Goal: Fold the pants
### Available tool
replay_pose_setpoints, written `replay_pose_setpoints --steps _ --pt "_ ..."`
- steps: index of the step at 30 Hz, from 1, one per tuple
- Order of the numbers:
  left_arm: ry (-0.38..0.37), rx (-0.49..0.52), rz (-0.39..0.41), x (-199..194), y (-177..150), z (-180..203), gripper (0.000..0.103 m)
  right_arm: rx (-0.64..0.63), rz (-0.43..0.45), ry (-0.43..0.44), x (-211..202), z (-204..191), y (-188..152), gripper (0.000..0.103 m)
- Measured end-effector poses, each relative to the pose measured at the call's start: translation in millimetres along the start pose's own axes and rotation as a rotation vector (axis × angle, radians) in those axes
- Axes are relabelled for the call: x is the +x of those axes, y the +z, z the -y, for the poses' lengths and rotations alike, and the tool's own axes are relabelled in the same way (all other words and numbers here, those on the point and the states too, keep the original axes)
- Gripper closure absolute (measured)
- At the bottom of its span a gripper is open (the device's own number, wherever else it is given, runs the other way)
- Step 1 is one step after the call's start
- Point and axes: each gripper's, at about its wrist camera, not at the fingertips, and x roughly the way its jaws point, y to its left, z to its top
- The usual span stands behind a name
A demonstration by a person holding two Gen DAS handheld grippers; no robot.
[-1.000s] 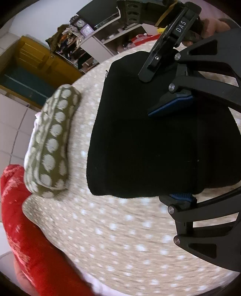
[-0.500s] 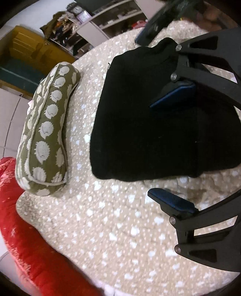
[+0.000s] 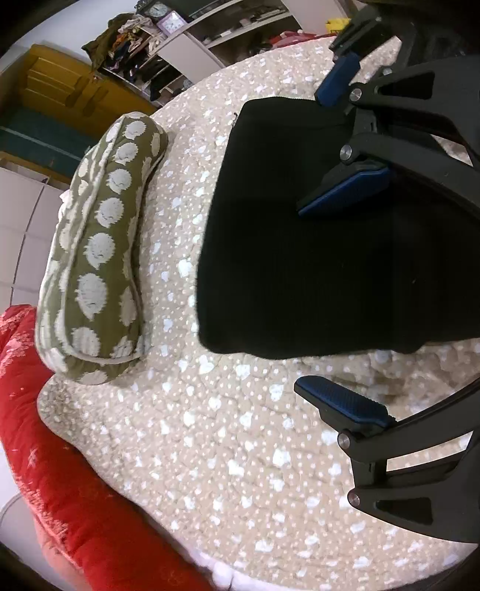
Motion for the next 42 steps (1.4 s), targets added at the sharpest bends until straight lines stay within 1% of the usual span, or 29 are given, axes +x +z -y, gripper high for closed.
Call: replay_pose_setpoints --steps 3,6,11,13,16,19,22,28,31,36,42 --pt "0.049 0.008 0.055 -12.0 3.9 -0.1 0.015 0.006 0.024 0.009 -7.6 1.5 6.6 0.058" --pt "0.049 -0.002 0.034 -6.0 10.8 -4.0 0.015 -0.005 0.032 -0.009 -6.7 -2.5 10.0 0.058" --pt "0.035 -0.013 0.016 9.6 15.3 -6.8 0.015 0.005 -0.003 -0.06 11.8 0.3 8.6 0.058" --pt "0.034 -0.013 0.009 14.0 16.1 -4.7 0.015 0.014 -0.006 -0.069 20.0 3.2 7.3 0.056" --pt "0.05 0.001 0.015 11.4 16.0 -2.0 0.015 0.022 0.004 -0.068 21.4 4.5 8.3 0.055" --pt "0.054 0.002 0.028 1.9 13.6 -1.4 0.015 0.024 0.004 -0.059 13.3 3.2 9.4 0.055" --pt "0.082 0.014 0.058 -13.2 7.1 1.4 0.015 0.037 0.04 -0.048 -2.5 1.7 7.8 0.055" --pt "0.13 0.028 0.111 -42.2 -19.9 3.9 0.015 0.055 0.074 -0.091 -24.2 -5.9 1.1 0.054" --pt "0.147 0.018 0.125 -54.2 -34.4 2.5 0.015 0.077 0.076 -0.093 -31.3 -8.8 -5.0 0.054" --pt "0.171 -0.003 0.148 -75.6 -59.0 0.8 0.015 0.069 0.092 -0.091 -46.0 -23.6 -15.5 0.054" --pt "0.191 0.007 0.21 -104.0 -75.8 4.8 0.015 0.059 0.093 -0.089 -58.2 -37.4 -25.7 0.053"
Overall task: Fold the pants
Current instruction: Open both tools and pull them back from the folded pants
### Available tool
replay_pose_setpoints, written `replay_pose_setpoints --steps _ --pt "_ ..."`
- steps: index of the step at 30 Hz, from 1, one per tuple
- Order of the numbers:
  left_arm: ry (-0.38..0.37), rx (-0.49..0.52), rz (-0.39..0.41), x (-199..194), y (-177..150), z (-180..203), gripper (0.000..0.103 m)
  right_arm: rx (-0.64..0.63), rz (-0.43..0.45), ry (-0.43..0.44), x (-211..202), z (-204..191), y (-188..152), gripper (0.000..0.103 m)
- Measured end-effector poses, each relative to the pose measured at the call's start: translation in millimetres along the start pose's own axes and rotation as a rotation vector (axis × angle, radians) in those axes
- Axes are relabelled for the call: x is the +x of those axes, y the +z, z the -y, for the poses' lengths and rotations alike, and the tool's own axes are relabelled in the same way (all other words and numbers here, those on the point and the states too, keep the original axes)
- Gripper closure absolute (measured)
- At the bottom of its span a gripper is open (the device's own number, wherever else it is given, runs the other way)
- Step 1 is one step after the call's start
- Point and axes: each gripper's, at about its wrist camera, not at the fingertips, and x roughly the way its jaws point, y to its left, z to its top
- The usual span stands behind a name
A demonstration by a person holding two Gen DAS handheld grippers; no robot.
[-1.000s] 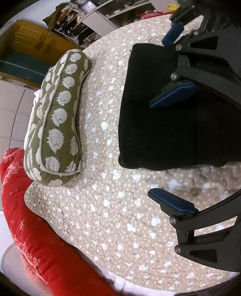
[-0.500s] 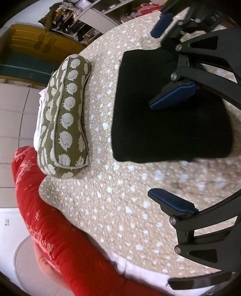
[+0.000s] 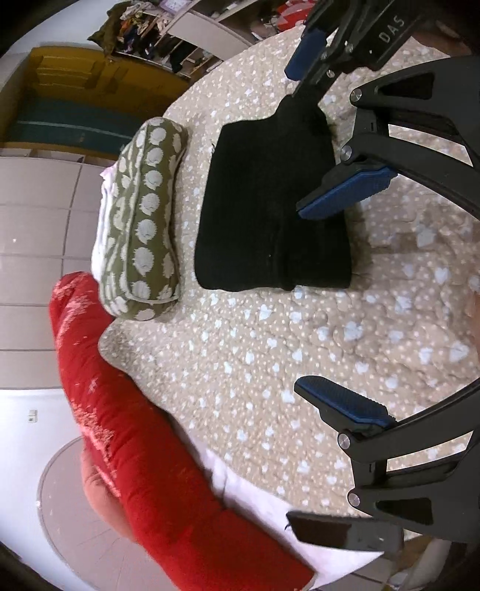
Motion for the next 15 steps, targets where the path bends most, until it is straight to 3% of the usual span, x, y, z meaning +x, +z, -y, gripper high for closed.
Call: replay_pose_setpoints --steps 15 --pt "0.017 0.028 0.037 -26.4 -11.3 4.5 0.015 -0.012 0.014 -0.004 -18.3 -9.9 -12.3 0.053"
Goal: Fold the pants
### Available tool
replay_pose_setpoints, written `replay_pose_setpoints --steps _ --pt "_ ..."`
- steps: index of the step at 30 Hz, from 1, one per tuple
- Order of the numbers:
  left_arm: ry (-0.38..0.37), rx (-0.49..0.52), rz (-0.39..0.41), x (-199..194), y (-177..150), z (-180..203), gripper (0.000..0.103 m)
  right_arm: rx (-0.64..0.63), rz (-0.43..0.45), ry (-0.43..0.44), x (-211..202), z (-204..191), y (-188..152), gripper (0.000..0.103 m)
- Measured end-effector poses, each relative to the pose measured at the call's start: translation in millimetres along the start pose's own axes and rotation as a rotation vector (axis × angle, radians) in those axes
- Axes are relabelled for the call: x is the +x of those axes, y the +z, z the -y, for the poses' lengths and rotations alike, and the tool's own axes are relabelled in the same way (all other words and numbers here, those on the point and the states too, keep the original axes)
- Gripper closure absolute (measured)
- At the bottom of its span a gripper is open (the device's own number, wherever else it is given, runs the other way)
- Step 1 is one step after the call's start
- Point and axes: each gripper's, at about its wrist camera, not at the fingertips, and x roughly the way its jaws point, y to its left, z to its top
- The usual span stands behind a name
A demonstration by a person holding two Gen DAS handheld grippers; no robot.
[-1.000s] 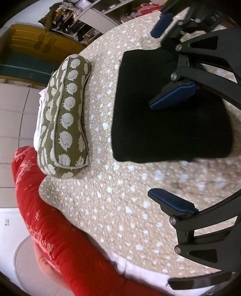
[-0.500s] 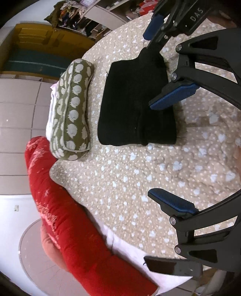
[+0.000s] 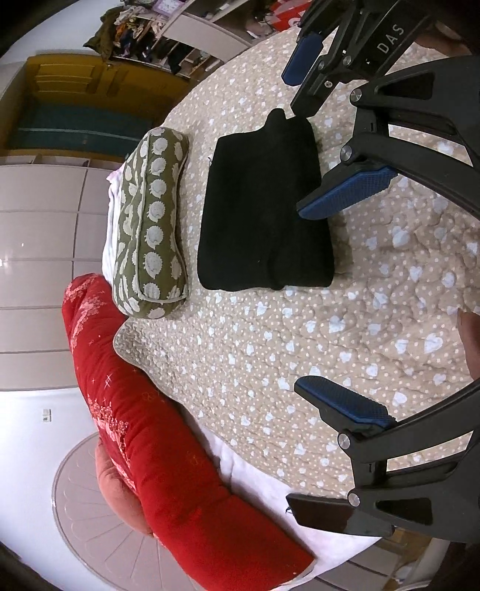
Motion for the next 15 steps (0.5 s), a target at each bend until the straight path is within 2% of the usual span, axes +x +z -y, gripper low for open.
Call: replay_pose_setpoints --steps 15 --pt "0.0 0.02 0.003 -4.5 -4.2 4.0 0.015 0.004 -0.008 -0.001 -0.4 1.0 -0.3 0.053"
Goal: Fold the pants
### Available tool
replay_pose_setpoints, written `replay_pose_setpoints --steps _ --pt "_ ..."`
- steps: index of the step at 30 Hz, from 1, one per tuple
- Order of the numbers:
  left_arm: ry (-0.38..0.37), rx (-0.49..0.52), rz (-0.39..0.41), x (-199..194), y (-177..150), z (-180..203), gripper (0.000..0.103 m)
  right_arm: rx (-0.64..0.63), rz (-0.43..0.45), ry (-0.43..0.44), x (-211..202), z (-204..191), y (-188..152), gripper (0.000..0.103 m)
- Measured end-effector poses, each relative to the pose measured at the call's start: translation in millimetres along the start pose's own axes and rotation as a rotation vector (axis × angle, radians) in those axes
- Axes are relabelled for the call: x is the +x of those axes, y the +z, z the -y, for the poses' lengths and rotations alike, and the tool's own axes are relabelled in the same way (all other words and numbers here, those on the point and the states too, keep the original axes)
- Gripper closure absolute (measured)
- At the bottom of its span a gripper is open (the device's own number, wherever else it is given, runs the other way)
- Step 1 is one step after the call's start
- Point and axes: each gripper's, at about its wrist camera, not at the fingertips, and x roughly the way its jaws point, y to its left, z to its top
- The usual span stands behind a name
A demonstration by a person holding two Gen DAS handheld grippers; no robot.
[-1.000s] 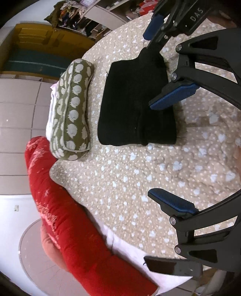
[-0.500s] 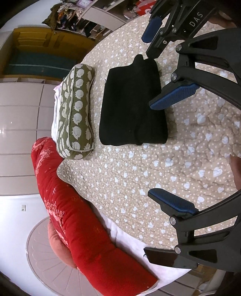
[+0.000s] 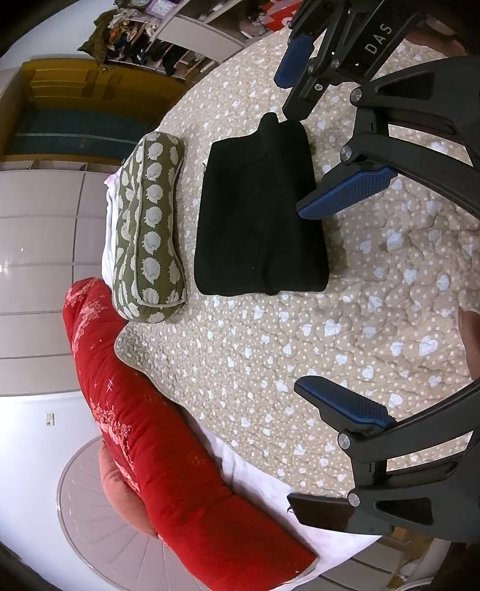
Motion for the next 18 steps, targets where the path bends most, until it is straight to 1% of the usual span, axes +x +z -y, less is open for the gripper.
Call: replay_pose_setpoints --steps 9,18 --pt "0.0 -0.001 -0.015 3.9 -9.3 0.9 0.015 0.0 -0.013 0.001 3.6 -0.1 -6.8 0.053" --pt "-0.007 0.003 -0.019 4.0 -12.0 2.5 0.015 -0.001 -0.02 0.003 3.4 -0.8 -9.7 0.053"
